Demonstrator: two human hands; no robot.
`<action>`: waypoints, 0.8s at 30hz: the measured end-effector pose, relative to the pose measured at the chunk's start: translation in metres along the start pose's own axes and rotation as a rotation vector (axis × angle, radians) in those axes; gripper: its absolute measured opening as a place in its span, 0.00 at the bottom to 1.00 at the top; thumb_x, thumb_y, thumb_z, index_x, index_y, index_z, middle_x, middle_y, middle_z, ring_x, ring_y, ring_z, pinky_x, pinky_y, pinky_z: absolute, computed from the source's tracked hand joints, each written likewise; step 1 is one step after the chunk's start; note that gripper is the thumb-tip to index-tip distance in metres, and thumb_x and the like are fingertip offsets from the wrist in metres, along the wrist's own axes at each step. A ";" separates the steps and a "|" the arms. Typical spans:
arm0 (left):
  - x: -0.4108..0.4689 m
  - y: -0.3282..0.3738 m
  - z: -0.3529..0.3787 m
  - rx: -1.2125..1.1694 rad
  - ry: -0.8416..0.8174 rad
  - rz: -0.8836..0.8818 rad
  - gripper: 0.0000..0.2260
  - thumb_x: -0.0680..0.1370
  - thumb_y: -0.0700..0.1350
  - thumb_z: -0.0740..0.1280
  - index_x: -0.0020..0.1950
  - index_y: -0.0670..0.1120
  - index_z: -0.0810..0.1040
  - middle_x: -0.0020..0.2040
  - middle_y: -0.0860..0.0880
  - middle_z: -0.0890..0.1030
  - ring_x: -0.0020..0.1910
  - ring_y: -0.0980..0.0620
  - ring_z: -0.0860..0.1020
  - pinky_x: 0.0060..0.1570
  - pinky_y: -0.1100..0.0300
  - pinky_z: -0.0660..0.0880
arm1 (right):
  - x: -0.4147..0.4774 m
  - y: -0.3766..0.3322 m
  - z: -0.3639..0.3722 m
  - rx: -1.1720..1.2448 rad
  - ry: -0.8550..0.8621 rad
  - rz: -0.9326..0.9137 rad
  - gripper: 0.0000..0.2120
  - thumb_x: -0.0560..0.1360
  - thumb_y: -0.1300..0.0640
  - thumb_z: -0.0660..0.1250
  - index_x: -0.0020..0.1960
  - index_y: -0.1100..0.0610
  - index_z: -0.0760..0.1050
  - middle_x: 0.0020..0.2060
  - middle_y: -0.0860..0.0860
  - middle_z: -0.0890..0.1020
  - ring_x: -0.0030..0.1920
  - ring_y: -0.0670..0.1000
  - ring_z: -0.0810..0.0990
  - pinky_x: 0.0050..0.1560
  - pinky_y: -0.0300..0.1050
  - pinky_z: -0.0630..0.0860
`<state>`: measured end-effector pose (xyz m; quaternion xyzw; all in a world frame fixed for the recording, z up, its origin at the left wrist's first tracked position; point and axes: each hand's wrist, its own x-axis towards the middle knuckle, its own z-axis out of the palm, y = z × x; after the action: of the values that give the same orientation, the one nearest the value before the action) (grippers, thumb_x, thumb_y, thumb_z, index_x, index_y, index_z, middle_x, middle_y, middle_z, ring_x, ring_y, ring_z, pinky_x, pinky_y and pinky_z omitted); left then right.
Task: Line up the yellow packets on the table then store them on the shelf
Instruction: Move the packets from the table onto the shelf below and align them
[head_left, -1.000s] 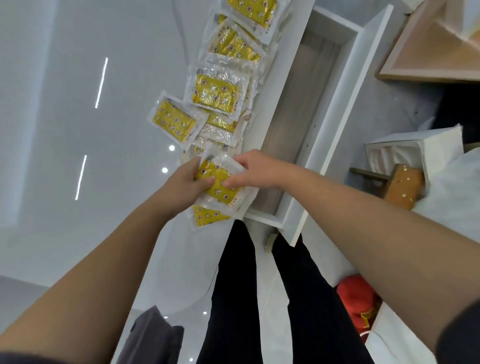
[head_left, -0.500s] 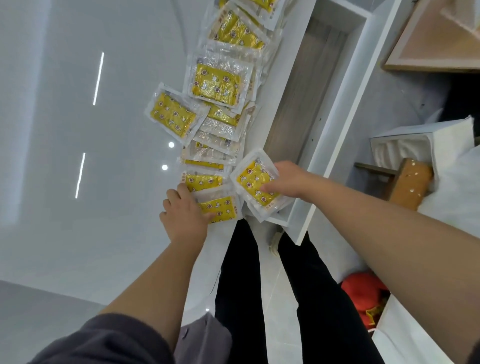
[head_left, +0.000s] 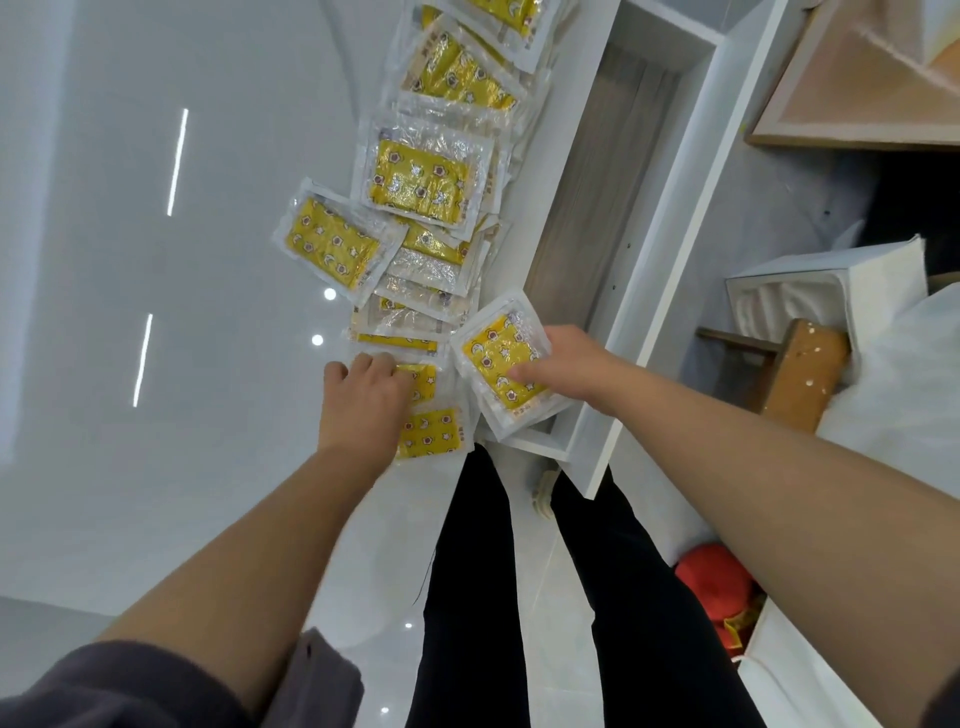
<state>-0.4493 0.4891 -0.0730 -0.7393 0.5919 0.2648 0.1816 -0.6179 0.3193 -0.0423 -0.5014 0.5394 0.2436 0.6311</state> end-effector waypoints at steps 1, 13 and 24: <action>0.004 -0.009 -0.007 -0.014 0.018 0.055 0.15 0.65 0.39 0.76 0.37 0.51 0.70 0.35 0.52 0.74 0.35 0.48 0.74 0.43 0.54 0.61 | 0.000 0.000 -0.002 0.021 0.005 0.007 0.12 0.74 0.60 0.72 0.56 0.52 0.76 0.51 0.50 0.82 0.46 0.48 0.81 0.49 0.43 0.78; 0.097 -0.128 -0.074 -0.004 0.176 0.206 0.18 0.68 0.44 0.77 0.54 0.41 0.79 0.61 0.38 0.73 0.57 0.35 0.72 0.51 0.39 0.72 | 0.011 0.005 -0.016 0.076 0.063 0.034 0.15 0.73 0.59 0.73 0.58 0.52 0.76 0.50 0.49 0.83 0.48 0.49 0.82 0.50 0.46 0.78; 0.095 -0.128 -0.067 0.098 0.223 0.337 0.09 0.66 0.39 0.77 0.38 0.43 0.78 0.42 0.41 0.74 0.39 0.39 0.76 0.48 0.45 0.70 | 0.021 0.011 -0.026 0.054 -0.006 0.034 0.14 0.74 0.58 0.72 0.59 0.51 0.77 0.52 0.49 0.83 0.49 0.48 0.82 0.48 0.41 0.77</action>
<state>-0.2977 0.4059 -0.0830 -0.6450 0.7357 0.1787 0.1040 -0.6326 0.2955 -0.0634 -0.4742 0.5524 0.2411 0.6418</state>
